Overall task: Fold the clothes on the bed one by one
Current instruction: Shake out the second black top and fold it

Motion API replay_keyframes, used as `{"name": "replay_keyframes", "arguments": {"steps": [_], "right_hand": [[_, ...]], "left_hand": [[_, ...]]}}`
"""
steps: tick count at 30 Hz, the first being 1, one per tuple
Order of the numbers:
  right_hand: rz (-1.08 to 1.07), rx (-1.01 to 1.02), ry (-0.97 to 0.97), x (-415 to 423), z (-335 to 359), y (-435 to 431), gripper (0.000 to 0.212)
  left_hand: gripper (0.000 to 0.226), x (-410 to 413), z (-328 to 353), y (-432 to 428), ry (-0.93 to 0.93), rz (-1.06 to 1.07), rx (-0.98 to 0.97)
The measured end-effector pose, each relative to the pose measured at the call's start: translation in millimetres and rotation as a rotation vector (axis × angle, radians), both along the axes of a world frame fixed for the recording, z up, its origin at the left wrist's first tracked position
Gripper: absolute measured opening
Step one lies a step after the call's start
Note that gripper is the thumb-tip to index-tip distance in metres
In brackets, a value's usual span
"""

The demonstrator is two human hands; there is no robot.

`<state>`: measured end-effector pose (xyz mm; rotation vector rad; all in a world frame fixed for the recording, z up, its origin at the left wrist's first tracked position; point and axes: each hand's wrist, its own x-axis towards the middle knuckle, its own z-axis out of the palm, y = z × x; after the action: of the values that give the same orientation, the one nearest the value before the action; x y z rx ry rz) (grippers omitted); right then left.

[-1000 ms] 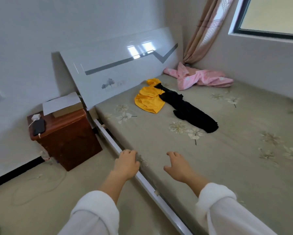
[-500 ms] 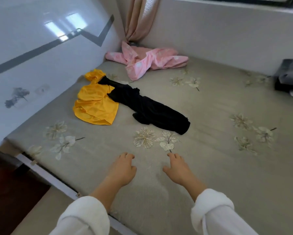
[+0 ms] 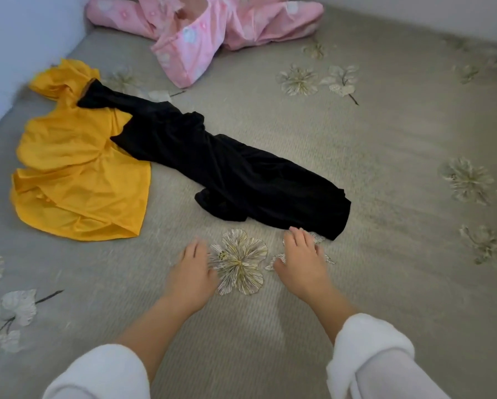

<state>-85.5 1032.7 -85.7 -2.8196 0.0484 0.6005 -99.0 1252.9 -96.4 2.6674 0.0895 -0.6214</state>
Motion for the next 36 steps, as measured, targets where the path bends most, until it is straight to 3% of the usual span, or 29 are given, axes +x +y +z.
{"name": "replay_keyframes", "arguments": {"steps": [4, 7, 10, 13, 15, 19, 21, 24, 26, 28, 32, 34, 36], "right_hand": [[-0.003, -0.059, -0.136, 44, -38, 5, 0.067], [-0.048, -0.065, -0.114, 67, -63, 3, 0.069], [-0.026, -0.196, -0.121, 82, -80, 3, 0.056], [0.029, -0.308, -0.200, 98, -75, 5, 0.026], [-0.018, -0.258, -0.190, 103, -63, 5, 0.015], [-0.093, -0.133, -0.026, 73, -40, 11, 0.014], [-0.135, -0.057, 0.079, 37, -32, 22, 0.017], [-0.302, 0.184, 0.293, -28, -18, 34, 0.028], [-0.449, 0.374, 0.418, -68, -3, 37, 0.030], [-0.568, 0.452, 0.384, -95, 24, 33, 0.029], [-0.918, 0.583, 0.047, -102, 102, 16, 0.029], [-1.063, 0.847, -0.030, -94, 149, 8, 0.029], [-1.134, 1.126, -0.107, -90, 198, 4, 0.031]], "left_hand": [[0.075, 62, -35, 1, -0.152, -0.076, 0.070], [0.066, 98, -57, 0, -0.168, -0.164, 0.103], [0.044, 108, -73, -4, -0.194, -0.142, 0.099], [0.020, 114, -71, -2, -0.215, -0.118, 0.065], [0.016, 118, -62, 4, -0.169, -0.135, 0.078], [0.028, 92, -36, 18, -0.039, -0.235, 0.131], [0.035, 57, -28, 26, 0.092, -0.237, 0.077], [0.026, -1, -13, 38, 0.332, -0.257, -0.016], [0.020, -32, 6, 52, 0.480, -0.136, -0.144], [0.019, -50, 29, 70, 0.506, 0.073, -0.286], [0.016, -50, 92, 97, 0.207, 0.571, -0.547], [0.013, -39, 129, 104, 0.111, 0.927, -0.991], [0.018, -33, 167, 117, 0.067, 1.087, -1.433]]}}
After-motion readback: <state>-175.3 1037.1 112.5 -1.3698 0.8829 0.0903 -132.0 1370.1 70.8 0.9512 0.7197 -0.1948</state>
